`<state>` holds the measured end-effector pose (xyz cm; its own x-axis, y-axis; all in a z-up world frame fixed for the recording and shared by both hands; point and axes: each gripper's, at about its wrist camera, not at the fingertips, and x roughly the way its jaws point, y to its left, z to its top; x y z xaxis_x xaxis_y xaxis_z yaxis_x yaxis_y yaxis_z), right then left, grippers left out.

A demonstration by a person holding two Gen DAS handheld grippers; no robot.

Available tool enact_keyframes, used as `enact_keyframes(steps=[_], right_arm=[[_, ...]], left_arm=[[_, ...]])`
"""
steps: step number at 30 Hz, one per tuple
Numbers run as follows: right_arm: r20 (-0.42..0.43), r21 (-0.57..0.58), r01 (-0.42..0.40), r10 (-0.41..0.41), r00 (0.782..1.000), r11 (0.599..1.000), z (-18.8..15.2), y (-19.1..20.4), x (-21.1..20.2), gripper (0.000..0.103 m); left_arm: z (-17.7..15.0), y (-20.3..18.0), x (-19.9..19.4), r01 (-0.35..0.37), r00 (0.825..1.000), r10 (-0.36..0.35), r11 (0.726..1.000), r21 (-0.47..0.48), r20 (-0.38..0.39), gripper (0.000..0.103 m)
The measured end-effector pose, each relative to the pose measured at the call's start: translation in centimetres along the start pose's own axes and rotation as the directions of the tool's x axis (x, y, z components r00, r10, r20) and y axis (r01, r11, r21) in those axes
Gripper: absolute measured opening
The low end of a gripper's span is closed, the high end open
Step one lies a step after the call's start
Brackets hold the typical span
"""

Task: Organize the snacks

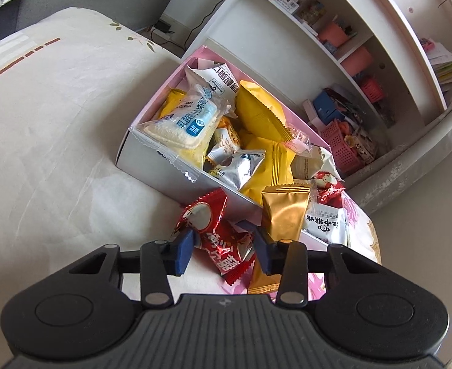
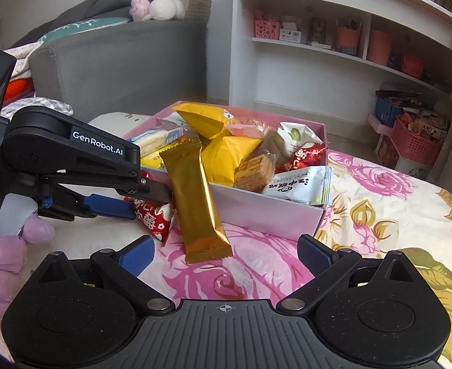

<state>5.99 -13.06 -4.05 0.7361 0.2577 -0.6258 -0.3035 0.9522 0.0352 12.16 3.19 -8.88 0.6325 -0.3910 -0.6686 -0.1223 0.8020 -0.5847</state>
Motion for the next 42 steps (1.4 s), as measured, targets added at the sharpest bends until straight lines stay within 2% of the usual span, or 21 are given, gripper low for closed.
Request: enact_keyframes(steps=[4, 6, 8, 13, 17, 23, 28, 29, 30, 31, 32, 33, 34, 37, 39, 42], right_arm=[[-0.005, 0.017, 0.002, -0.002, 1.0, 1.0, 0.0, -0.1, 0.7, 0.1], [-0.009, 0.026, 0.007, -0.007, 1.0, 1.0, 0.0, -0.2, 1.1, 0.099], [-0.017, 0.03, 0.012, -0.012, 1.0, 0.999, 0.0, -0.4, 1.4, 0.099], [-0.027, 0.026, 0.026, -0.026, 0.999, 0.999, 0.0, -0.5, 2.0, 0.098], [-0.033, 0.038, 0.032, -0.03, 0.999, 0.999, 0.1, -0.6, 2.6, 0.094], [-0.044, 0.034, 0.017, -0.016, 0.999, 0.999, 0.3, 0.1, 3.5, 0.079], [-0.044, 0.021, -0.001, 0.001, 0.999, 1.0, 0.4, 0.8, 4.0, 0.055], [-0.046, 0.019, -0.004, 0.005, 0.999, 1.0, 0.4, 0.9, 4.0, 0.052], [-0.048, 0.016, -0.005, 0.006, 0.999, 1.0, 0.4, 1.0, 4.1, 0.041], [-0.047, 0.007, 0.004, -0.003, 0.999, 1.0, 0.4, 1.1, 4.1, 0.035], [-0.05, 0.002, 0.003, -0.003, 0.999, 1.0, 0.5, 1.1, 4.1, 0.033], [-0.051, 0.007, -0.005, 0.006, 0.999, 1.0, 0.5, 1.0, 4.0, 0.025], [-0.056, 0.016, -0.009, 0.01, 0.998, 1.0, 0.5, 0.8, 3.9, 0.016], [-0.082, 0.074, -0.031, 0.037, 0.996, 0.997, 0.8, -0.2, 3.5, 0.002], [-0.094, 0.1, -0.025, 0.035, 0.995, 0.995, 0.8, -0.9, 3.2, 0.0], [-0.097, 0.109, -0.006, 0.016, 0.995, 0.994, 0.7, -1.9, 2.4, 0.0]], left_arm=[[0.3, -0.4, 0.0, -0.015, 1.0, 0.015, 0.999, 0.036, -0.016, 0.03], [0.6, -0.4, -0.1, -0.031, 0.999, 0.033, 0.997, 0.065, -0.029, 0.016], [1.0, -0.4, -0.2, -0.024, 0.999, 0.028, 0.996, 0.085, -0.046, 0.008], [1.7, -0.7, -0.6, -0.05, 0.996, 0.062, 0.985, 0.165, -0.068, 0.005], [1.7, -0.9, -1.0, -0.078, 0.993, 0.097, 0.972, 0.224, -0.072, 0.002], [1.9, -0.7, -1.5, -0.111, 0.989, 0.134, 0.951, 0.288, -0.062, 0.0], [2.1, -0.1, -1.9, -0.092, 0.99, 0.121, 0.946, 0.311, -0.074, 0.001], [2.1, -0.1, -1.9, -0.084, 0.991, 0.112, 0.944, 0.319, -0.072, 0.002], [2.0, -0.1, -1.9, -0.071, 0.992, 0.101, 0.942, 0.328, -0.074, 0.004], [2.0, -0.1, -1.9, -0.063, 0.993, 0.093, 0.94, 0.335, -0.076, 0.006], [1.9, -0.1, -1.9, -0.056, 0.994, 0.086, 0.94, 0.337, -0.074, 0.014], [1.8, -0.1, -2.0, -0.052, 0.995, 0.079, 0.94, 0.337, -0.068, 0.023], [1.8, -0.2, -2.1, -0.047, 0.995, 0.072, 0.94, 0.339, -0.063, 0.025], [1.7, -0.6, -2.1, -0.024, 0.998, 0.044, 0.936, 0.352, -0.05, 0.04], [1.4, -1.1, -1.9, -0.012, 0.999, 0.031, 0.93, 0.368, -0.044, 0.053], [0.6, -1.9, -1.5, -0.003, 0.999, 0.023, 0.904, 0.428, -0.041, 0.063]])
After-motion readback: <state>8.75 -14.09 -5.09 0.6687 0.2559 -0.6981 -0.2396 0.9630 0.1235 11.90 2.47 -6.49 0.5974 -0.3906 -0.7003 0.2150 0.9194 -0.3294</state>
